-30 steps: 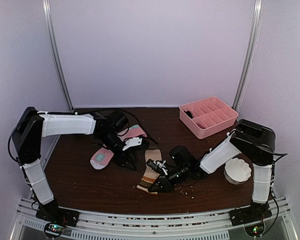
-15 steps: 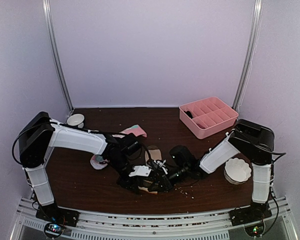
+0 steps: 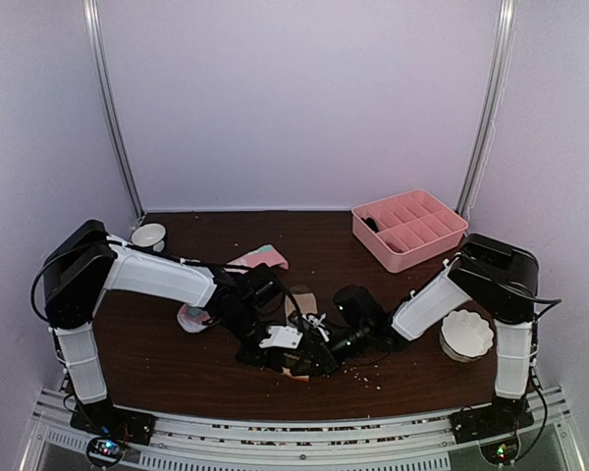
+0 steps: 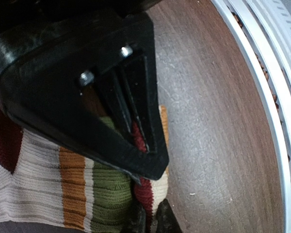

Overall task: Roll the socks
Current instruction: Roll the sock at the center of the board.

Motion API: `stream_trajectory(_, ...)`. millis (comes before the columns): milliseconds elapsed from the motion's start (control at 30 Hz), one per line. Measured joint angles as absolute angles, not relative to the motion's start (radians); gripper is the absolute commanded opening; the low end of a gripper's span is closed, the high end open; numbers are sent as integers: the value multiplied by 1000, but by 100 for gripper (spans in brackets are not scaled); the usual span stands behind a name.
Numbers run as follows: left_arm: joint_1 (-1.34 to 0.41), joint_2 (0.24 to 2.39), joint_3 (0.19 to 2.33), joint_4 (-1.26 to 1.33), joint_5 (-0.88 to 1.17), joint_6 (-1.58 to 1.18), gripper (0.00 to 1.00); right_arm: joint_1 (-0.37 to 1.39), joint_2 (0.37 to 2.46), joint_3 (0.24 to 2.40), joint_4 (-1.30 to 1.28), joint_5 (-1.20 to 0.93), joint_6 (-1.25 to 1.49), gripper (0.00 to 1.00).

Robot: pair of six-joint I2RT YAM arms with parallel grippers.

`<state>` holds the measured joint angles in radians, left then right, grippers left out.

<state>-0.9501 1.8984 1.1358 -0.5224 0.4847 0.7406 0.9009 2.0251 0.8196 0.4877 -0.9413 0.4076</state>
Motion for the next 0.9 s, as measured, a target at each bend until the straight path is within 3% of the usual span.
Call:
stream_trajectory(67, -950, 1901, 1139, -525, 484, 742, 5, 901, 2024, 821, 488, -941, 407, 3)
stream_trajectory(200, -947, 1913, 1156, -545, 488, 735, 0, 899, 2019, 826, 482, -936, 405, 31)
stream_trajectory(400, -904, 1959, 1207, -607, 569, 712, 0, 866, 1944, 783, 437, -905, 392, 42)
stream_trajectory(433, -895, 1960, 1207, -615, 582, 710, 0, 854, 1922, 767, 427, -895, 393, 81)
stream_trajectory(467, -887, 1960, 1207, -626, 590, 708, 0, 843, 1904, 754, 415, -888, 396, 98)
stream_trajectory(700, -876, 1960, 1208, -683, 611, 696, 0, 812, 1768, 735, 286, -741, 318, 100)
stream_trajectory(900, -876, 1959, 1227, -759, 603, 690, 0, 791, 1605, 685, 160, -384, 260, 100)
